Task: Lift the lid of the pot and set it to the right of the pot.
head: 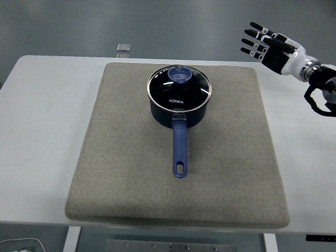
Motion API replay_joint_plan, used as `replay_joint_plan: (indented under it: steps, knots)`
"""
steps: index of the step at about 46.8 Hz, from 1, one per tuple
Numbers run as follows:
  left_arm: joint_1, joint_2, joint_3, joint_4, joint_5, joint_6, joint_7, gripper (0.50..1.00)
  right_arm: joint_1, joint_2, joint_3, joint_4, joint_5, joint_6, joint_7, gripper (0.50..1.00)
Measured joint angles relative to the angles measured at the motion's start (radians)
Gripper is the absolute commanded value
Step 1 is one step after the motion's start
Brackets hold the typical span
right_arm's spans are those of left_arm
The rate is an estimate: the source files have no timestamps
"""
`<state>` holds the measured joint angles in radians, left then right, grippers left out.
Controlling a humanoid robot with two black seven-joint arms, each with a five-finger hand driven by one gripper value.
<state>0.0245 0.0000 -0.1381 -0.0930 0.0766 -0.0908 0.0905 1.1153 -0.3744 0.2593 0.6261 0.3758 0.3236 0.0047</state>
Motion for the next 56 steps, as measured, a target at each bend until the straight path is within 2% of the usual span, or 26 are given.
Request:
replay_joint_plan:
  steps: [34, 56]
  knots:
    - [-0.002, 0.000, -0.001, -0.001, 0.000, 0.000, -0.002, 1.000, 0.000, -0.011, -0.006, 0.000, -0.018, -0.009, 0.000, 0.915]
    - [-0.002, 0.000, -0.001, -0.001, 0.000, 0.000, -0.001, 1.000, -0.003, -0.009, -0.009, 0.000, -0.021, 0.029, 0.002, 0.915]
